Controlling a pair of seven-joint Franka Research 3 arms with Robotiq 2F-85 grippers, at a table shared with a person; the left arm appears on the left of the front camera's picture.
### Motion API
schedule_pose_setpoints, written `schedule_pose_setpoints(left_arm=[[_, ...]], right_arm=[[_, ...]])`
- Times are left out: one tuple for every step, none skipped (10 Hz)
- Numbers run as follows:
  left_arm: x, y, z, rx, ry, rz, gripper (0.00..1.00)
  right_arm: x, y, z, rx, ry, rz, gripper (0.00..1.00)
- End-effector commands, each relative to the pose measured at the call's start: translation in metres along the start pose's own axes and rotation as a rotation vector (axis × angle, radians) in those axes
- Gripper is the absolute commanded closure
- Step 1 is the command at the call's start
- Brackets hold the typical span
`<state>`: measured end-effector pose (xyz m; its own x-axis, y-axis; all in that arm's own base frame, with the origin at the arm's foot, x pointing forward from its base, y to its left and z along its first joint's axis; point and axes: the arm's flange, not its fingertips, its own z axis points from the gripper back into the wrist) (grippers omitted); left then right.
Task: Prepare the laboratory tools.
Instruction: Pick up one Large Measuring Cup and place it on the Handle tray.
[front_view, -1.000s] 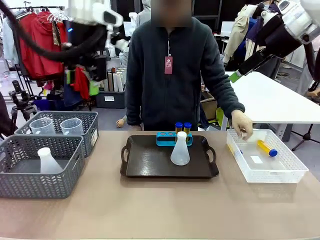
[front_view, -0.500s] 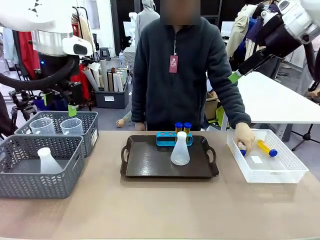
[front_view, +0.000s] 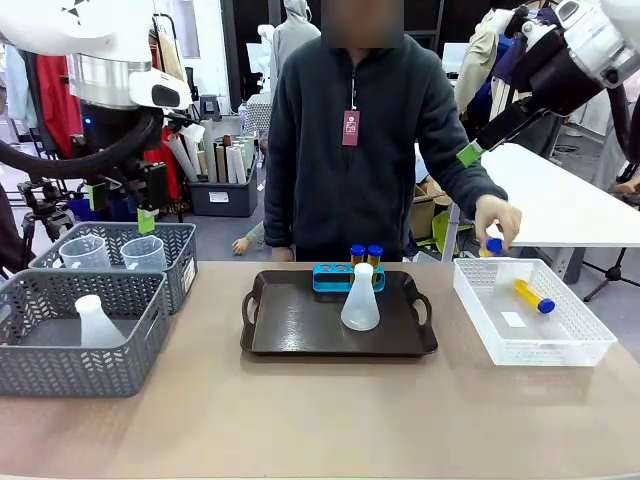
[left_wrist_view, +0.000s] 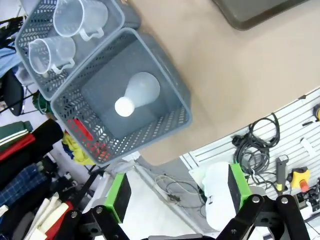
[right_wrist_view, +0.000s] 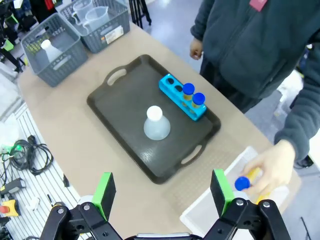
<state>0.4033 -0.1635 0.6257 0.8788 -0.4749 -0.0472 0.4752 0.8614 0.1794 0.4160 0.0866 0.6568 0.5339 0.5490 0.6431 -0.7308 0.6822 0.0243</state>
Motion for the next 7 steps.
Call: schedule_pose_setpoints(left_arm=[[0.000,0.000,-0.001,0.000,0.001,0.000,0.00],[0.005,0.017,-0.009,0.009,0.019,0.035,0.00],[0.005,0.040,-0.014,-0.037,0.002,0.079,0.00],[0.010,0.061,-0.021,-0.060,-0.032,0.118,0.00],[0.017,0.077,-0.027,-0.077,-0.055,0.148,0.00],[0.021,0.091,-0.033,-0.108,-0.099,0.159,0.00],[0.032,0.110,-0.046,-0.095,-0.107,0.206,0.00]], right_arm=[[-0.001,0.000,0.001,0.000,-0.003,0.000,0.00],[-0.001,0.000,0.001,0.000,-0.003,0.000,0.00],[-0.001,0.000,0.001,0.000,-0.003,0.000,0.00],[-0.001,0.000,0.001,0.000,-0.003,0.000,0.00],[-0.001,0.000,0.001,0.000,-0.003,0.000,0.00],[-0.001,0.000,0.001,0.000,-0.003,0.000,0.00],[-0.001,0.000,0.001,0.000,-0.003,0.000,0.00]])
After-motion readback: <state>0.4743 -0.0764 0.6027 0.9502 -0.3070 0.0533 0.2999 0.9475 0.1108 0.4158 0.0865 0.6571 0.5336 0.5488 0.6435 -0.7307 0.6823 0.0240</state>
